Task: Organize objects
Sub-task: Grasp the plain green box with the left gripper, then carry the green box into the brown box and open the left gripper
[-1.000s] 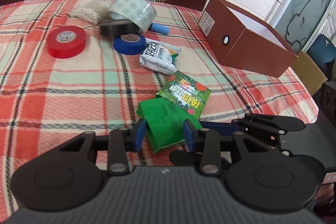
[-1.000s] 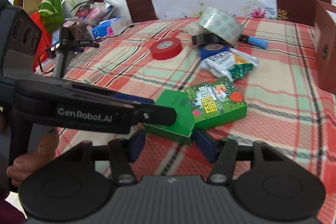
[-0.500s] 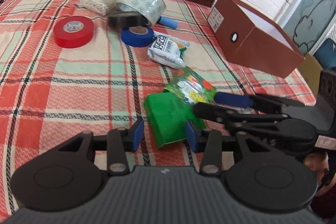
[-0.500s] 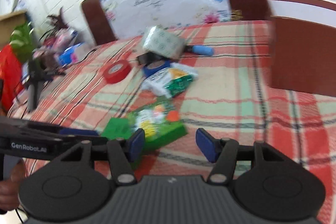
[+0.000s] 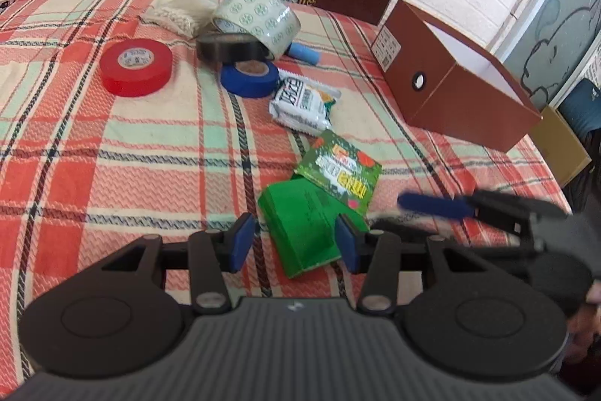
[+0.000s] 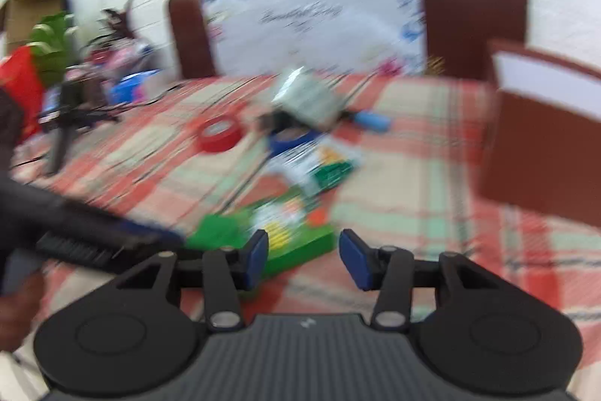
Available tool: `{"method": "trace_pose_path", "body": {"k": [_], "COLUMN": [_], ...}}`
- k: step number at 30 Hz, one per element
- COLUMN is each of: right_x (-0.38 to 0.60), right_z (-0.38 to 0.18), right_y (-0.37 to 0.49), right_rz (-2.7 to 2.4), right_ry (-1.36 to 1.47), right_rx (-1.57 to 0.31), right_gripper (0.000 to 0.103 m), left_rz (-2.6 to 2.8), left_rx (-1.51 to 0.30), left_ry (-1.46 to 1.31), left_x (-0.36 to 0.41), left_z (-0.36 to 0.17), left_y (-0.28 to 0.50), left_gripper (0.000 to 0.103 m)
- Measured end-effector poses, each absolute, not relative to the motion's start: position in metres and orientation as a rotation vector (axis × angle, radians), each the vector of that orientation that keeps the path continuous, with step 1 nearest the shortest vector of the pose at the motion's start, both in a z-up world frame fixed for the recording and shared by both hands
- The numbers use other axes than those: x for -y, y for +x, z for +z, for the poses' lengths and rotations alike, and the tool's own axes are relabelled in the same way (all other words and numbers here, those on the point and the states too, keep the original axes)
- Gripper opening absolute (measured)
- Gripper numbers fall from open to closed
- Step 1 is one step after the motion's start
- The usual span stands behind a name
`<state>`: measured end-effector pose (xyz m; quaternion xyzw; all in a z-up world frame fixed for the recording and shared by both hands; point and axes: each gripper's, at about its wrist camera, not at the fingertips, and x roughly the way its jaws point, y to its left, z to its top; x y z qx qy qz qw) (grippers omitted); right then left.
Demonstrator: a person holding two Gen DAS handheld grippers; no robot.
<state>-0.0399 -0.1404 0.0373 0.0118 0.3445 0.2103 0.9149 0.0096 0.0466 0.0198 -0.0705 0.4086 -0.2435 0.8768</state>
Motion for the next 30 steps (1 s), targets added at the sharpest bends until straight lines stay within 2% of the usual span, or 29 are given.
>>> {"method": "trace_pose_path", "body": {"k": [3, 4, 6, 7, 9, 14, 16, 18, 25, 30], "right_x": [0.125, 0.119, 0.103, 0.098, 0.095, 0.104, 0.104, 0.105, 0.115, 0.111], "right_z": [0.035, 0.035, 0.039, 0.042, 0.049, 0.051, 0.049, 0.046, 0.025, 0.028], "right_y": [-0.04, -0.038, -0.041, -0.046, -0.054, -0.06, -0.062, -0.059, -0.025, -0.035], "right_rz": [0.52, 0.556, 0.643, 0.709, 0.794, 0.612, 0.526, 0.49, 0.473, 0.233], "right_ry": [0.044, 0.068, 0.096, 0.102, 0.113, -0.037, -0.142, -0.227, -0.094, -0.282], "right_rx": [-0.754, -0.77, -0.773, -0.763, -0.73, -0.645, -0.599, -0.568, -0.706, -0.582], "right_gripper": [0.045, 0.049, 0.052, 0.048, 0.048, 0.051, 0.071, 0.077, 0.075, 0.073], "left_rz": [-0.549, -0.536, -0.498, -0.529, -0.517, -0.427, -0.448, -0.459, -0.524, -0.437], "left_rx": [-0.878, -0.882, -0.808, -0.804, -0.776, -0.78, -0.807, -0.809, -0.79, -0.872], "left_ry": [-0.17, -0.161, -0.119, -0.147, -0.198, -0.225, -0.269, -0.257, -0.147, -0.073], "left_x": [-0.044, -0.042, -0.045, -0.052, -0.067, -0.089, -0.092, -0.086, -0.055, -0.042], "left_z": [0.019, 0.019, 0.028, 0.034, 0.043, 0.041, 0.037, 0.036, 0.036, 0.013], "left_y": [0.013, 0.012, 0.003, 0.002, 0.001, 0.007, 0.01, 0.007, -0.006, 0.006], "left_gripper": [0.05, 0.06, 0.06, 0.06, 0.06, 0.06, 0.06, 0.06, 0.065, 0.065]}}
